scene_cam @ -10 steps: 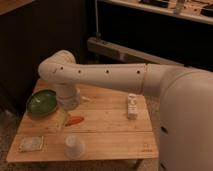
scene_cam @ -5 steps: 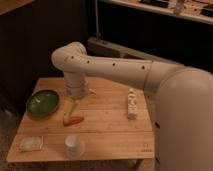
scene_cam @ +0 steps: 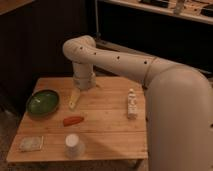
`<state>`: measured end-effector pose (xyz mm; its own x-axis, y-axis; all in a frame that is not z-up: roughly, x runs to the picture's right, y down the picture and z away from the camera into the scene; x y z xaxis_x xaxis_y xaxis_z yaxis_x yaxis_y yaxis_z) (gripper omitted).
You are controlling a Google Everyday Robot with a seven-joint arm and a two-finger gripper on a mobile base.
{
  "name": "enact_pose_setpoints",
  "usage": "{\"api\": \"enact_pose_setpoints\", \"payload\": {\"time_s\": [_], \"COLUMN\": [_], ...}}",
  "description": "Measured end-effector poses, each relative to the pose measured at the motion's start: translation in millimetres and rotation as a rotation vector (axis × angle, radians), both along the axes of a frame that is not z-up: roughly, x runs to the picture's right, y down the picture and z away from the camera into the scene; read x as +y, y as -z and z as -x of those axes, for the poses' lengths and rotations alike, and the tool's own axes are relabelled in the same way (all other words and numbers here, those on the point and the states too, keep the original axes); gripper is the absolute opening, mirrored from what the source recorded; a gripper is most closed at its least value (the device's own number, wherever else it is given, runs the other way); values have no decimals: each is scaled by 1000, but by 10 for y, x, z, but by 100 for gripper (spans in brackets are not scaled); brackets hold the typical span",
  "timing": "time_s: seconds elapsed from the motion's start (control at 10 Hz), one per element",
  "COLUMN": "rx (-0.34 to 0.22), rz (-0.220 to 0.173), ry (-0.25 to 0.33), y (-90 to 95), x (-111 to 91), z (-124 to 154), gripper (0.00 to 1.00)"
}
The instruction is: Move the arm in a circular motion
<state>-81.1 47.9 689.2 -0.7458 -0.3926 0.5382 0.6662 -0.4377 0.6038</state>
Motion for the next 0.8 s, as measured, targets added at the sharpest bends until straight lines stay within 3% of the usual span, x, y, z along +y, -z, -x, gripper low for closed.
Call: {"api": "enact_pose_setpoints", "payload": {"time_s": [0.8], "rx": [37], "rz": [31], "ry": [-106], "y": [-102], "x": [-75], "z": [-770], "gripper": [100]}}
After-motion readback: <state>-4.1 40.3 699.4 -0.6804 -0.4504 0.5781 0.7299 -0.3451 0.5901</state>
